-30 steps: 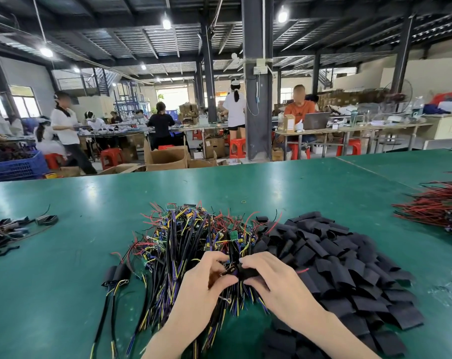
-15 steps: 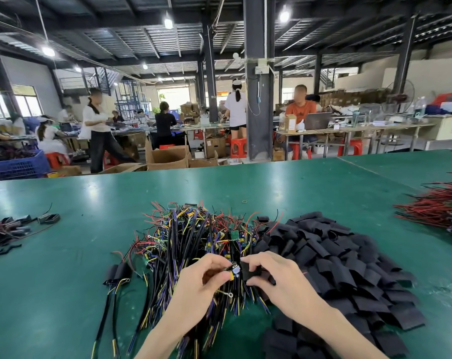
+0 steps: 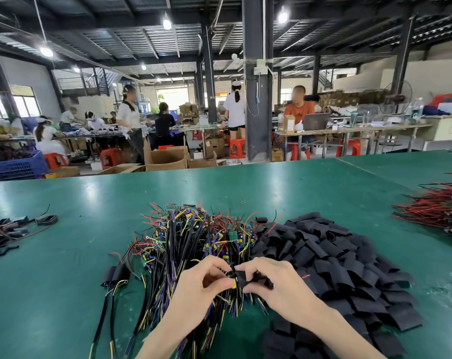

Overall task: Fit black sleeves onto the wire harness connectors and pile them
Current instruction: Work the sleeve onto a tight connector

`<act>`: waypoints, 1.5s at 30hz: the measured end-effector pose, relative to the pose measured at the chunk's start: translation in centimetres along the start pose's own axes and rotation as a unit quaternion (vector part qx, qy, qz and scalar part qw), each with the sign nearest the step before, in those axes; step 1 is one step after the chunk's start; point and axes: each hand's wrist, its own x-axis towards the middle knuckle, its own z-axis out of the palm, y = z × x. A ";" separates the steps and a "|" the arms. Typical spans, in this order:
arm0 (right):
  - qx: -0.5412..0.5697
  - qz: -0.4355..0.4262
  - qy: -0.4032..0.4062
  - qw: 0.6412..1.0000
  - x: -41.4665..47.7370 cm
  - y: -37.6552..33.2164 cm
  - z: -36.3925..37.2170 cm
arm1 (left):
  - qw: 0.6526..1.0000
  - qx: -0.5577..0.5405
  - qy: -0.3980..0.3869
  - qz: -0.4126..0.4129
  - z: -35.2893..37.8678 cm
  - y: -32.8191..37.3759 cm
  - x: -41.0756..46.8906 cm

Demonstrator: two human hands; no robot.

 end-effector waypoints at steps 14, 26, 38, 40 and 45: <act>-0.057 -0.132 0.051 0.988 0.0 -0.7 0.6 | 0.993 -0.091 -0.040 -0.066 -0.7 -0.1 0.2; -0.166 -0.153 0.128 0.966 0.2 -0.4 0.7 | 0.968 -0.038 0.248 0.030 -5.0 0.0 1.1; -0.170 -0.088 0.152 0.970 -0.2 0.9 0.8 | 0.859 0.235 0.296 -0.345 -10.1 -11.1 0.5; -0.169 -0.074 0.159 0.970 -0.2 1.3 0.6 | 0.857 0.285 0.273 -0.332 -9.3 -11.3 0.5; -0.177 -0.044 0.158 0.970 -0.3 1.8 0.0 | 0.843 0.381 0.246 -0.289 -9.7 -12.7 0.1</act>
